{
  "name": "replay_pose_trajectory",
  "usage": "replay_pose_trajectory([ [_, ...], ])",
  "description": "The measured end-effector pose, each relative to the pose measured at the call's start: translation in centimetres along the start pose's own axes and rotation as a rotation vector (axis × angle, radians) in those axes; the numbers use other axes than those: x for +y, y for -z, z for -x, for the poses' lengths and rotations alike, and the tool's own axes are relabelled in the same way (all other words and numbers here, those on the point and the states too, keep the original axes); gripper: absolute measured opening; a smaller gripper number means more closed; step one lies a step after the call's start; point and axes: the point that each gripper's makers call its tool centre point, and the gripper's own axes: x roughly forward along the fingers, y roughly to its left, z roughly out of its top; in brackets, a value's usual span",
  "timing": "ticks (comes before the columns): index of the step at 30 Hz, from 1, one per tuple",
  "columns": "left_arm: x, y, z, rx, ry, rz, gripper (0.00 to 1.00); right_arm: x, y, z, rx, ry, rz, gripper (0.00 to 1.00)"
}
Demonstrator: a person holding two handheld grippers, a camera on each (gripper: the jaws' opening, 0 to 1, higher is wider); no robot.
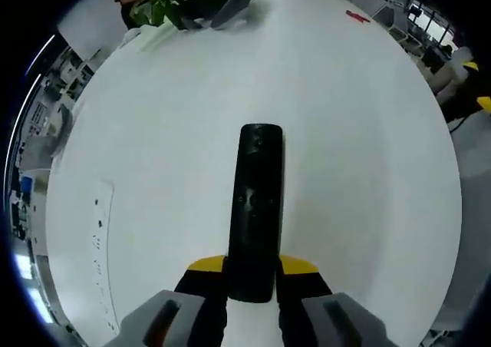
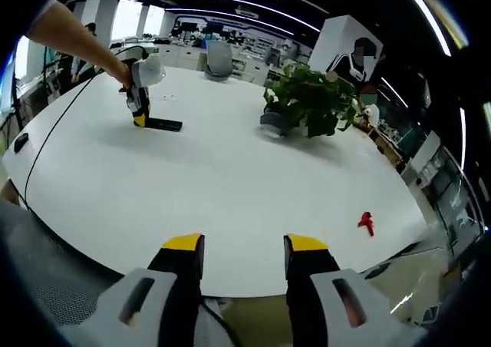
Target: Press the specified remote control buttons in sequence, fully releasing each button before pressing the next.
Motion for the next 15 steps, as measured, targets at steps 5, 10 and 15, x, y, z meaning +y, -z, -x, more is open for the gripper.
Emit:
replay_pose_trajectory([
  [5, -0.3, 0.1, -0.1, 0.019, 0.009, 0.004, 0.23, -0.2, -0.2, 0.1, -0.01, 0.006, -0.011, 0.43],
  [10, -0.8, 0.2, -0.1, 0.047, -0.011, -0.021, 0.23, -0.2, -0.1, 0.0, -0.005, 0.005, -0.007, 0.43],
  [15, -1.4, 0.3, 0.0, 0.074, -0.022, -0.071, 0.23, -0.3, -0.2, 0.0, -0.009, 0.008, -0.014, 0.43],
])
